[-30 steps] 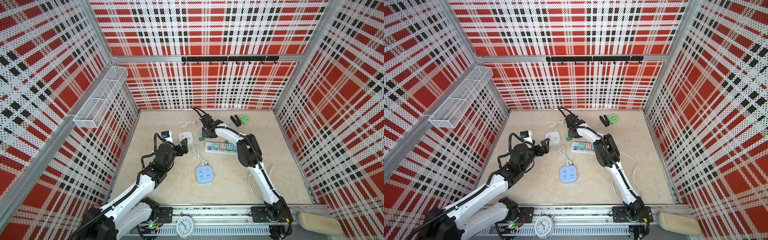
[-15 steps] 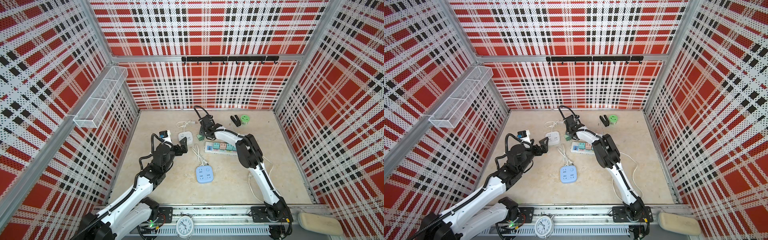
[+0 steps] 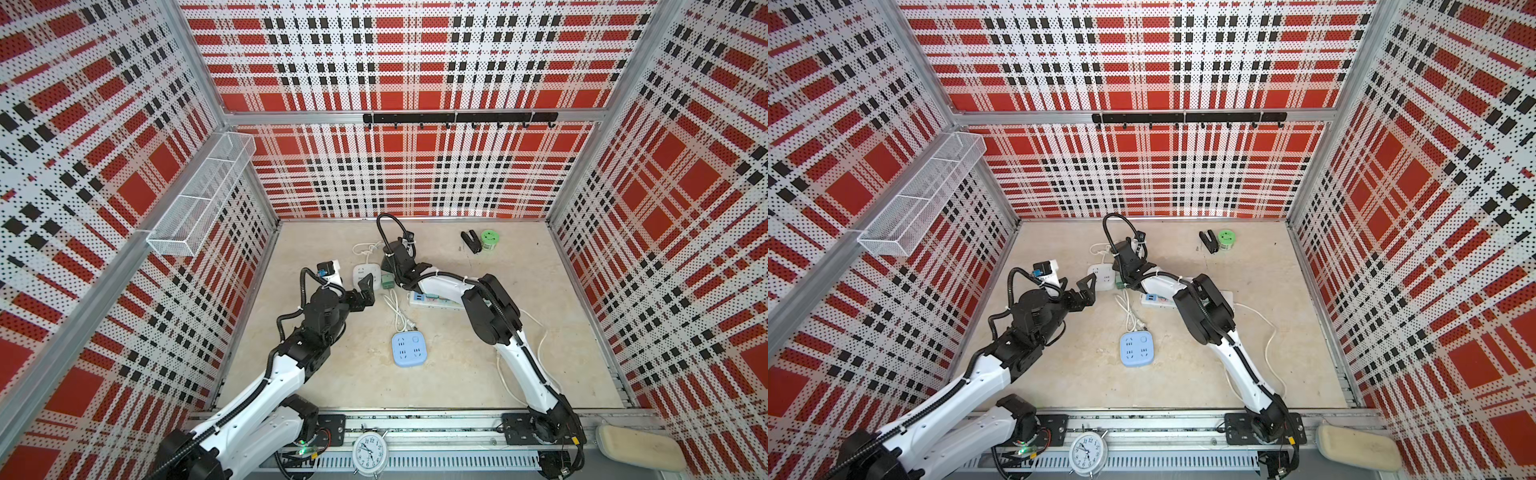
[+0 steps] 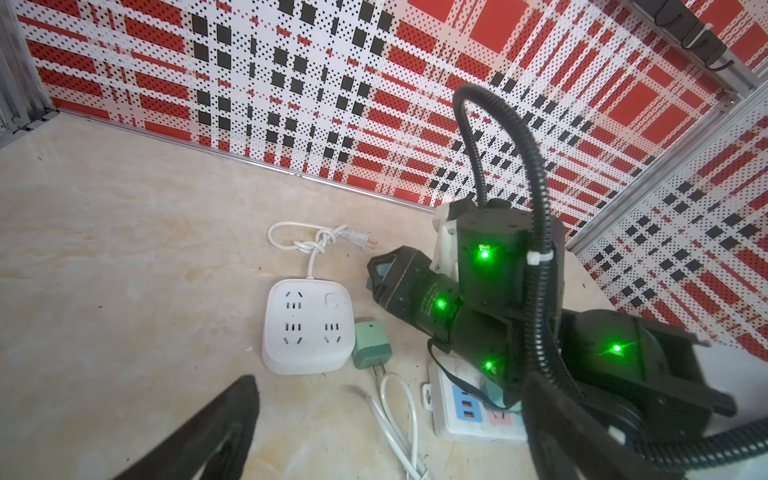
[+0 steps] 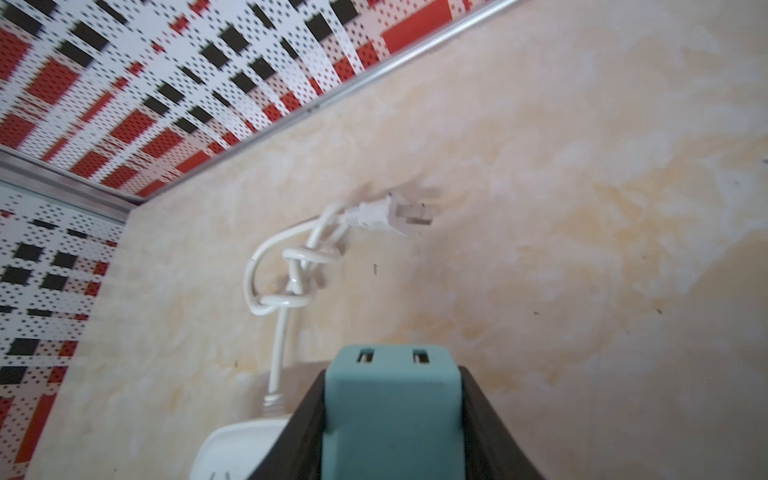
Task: Insert the plug
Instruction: 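Lift the teal adapter with right gripper and carry it toward left gripper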
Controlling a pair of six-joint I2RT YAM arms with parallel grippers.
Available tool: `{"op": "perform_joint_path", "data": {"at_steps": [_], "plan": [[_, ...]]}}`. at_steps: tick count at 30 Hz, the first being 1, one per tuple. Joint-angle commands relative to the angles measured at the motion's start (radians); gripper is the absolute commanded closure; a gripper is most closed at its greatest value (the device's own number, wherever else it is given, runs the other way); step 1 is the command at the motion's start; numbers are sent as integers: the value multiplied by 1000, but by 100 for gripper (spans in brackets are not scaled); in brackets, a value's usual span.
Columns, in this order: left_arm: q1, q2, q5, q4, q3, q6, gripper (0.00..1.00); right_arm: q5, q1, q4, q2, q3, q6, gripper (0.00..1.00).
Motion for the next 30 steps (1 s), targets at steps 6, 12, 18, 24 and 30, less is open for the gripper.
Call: {"op": "perform_joint_path", "data": {"at_steps": [6, 12, 18, 24, 30], "plan": [[29, -97, -67, 0, -58, -51, 1, 60, 14, 274, 70, 28, -41, 100], [29, -107, -67, -2, -64, -49, 1, 88, 38, 269, 127, 134, -100, 100], [30, -91, -52, -2, -56, -52, 1, 123, 52, 263, 175, 207, -145, 100], [29, -84, -49, -2, -55, -52, 1, 218, 105, 325, 189, 230, -270, 100], [29, -84, -43, -1, -53, -53, 1, 186, 95, 238, 239, 331, -244, 100]]}}
